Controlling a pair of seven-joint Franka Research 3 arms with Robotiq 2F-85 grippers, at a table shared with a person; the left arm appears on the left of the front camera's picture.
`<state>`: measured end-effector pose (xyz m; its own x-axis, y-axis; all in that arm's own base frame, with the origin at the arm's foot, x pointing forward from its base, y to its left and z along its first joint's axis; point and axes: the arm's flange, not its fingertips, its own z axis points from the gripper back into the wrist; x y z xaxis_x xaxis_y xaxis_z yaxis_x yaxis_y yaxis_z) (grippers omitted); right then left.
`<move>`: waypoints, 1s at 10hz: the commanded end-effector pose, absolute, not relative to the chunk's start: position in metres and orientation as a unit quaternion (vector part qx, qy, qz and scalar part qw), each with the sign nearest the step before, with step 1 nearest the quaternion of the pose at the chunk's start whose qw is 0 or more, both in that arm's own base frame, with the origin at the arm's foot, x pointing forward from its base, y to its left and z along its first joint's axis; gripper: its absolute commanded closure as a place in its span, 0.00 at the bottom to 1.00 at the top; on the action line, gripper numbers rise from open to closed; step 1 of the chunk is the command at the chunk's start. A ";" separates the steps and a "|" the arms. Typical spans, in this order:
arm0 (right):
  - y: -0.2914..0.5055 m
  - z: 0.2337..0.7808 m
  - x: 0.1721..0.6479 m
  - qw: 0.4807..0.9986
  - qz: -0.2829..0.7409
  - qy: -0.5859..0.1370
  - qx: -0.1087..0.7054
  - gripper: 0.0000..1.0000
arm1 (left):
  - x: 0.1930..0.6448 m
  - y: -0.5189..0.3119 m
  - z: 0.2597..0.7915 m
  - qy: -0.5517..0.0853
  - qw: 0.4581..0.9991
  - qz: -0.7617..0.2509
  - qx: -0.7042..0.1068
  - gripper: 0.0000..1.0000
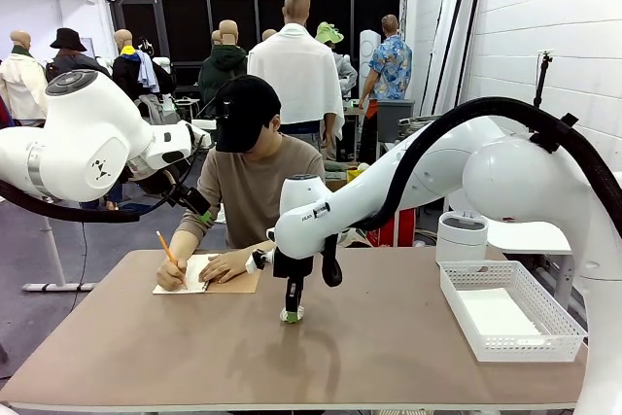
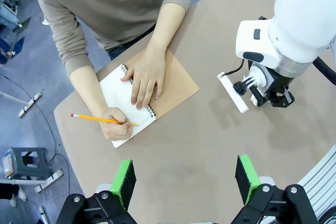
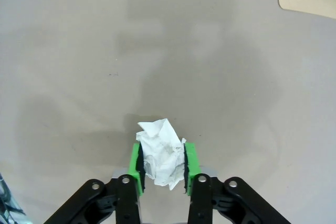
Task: Sort the paper based on its condition.
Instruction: If a person hands you a paper, place it in the Organizing basket , and if it's crumpled, put it in the Trash can.
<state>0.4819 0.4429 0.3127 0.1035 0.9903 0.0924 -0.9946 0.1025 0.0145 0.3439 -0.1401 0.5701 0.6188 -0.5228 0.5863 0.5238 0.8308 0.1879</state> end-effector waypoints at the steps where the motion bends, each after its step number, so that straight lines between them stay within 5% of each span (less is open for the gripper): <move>1: 0.443 0.312 0.485 0.754 0.655 -0.022 0.040 0.88 | 0.344 -0.139 0.570 -0.326 0.900 -0.290 -0.001 0.00; 10: 0.283 0.424 0.556 0.917 0.394 -0.057 -0.041 0.88 | 0.344 -0.139 0.570 -0.326 0.900 -0.290 -0.001 0.00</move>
<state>0.5605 0.2845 0.4256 0.6272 0.7712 0.1094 -0.7665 0.6360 -0.0889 0.3439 -0.1399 0.5702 0.6189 -0.5224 0.5866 0.5236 0.8311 0.1877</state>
